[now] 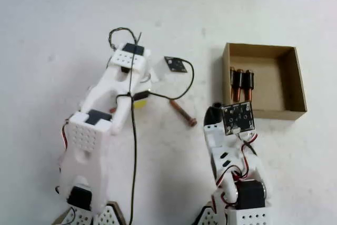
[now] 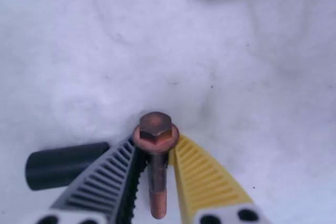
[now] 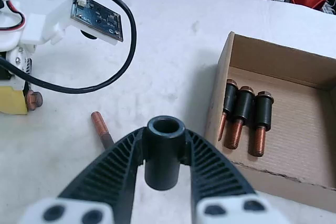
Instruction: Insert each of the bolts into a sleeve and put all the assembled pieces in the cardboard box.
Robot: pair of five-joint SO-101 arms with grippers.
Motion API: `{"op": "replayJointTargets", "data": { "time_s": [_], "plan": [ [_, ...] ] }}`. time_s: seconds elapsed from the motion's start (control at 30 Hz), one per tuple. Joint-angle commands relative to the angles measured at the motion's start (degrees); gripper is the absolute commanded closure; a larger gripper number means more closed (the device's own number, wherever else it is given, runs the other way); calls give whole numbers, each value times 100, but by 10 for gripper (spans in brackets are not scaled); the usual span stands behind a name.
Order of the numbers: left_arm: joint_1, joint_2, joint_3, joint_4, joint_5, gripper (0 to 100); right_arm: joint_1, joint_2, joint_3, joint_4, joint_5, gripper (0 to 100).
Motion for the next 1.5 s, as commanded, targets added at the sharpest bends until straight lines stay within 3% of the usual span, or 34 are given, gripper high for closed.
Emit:
{"op": "replayJointTargets", "data": {
  "time_s": [0.0, 0.47, 0.73, 0.97, 1.23, 1.47],
  "plan": [
    [189, 31, -264, -176, 44, 978, 75, -57, -62, 13, -26, 981],
    [374, -2316, -229, 879, 44, 978, -233, -57, 105, -22, -35, 981],
    [-145, -3407, -211, 1143, 800, 978, -787, -57, 158, -171, -26, 981],
    [-532, -4101, -193, 1618, 897, 978, -1314, -57, 158, -567, -26, 981],
    [-681, -5640, 1486, 1116, 888, 979, -2273, -57, 158, -1112, -70, 981],
    [-681, -7451, 3279, 220, 897, 979, -2413, -57, 202, -1754, -273, 981]
  ]
}}
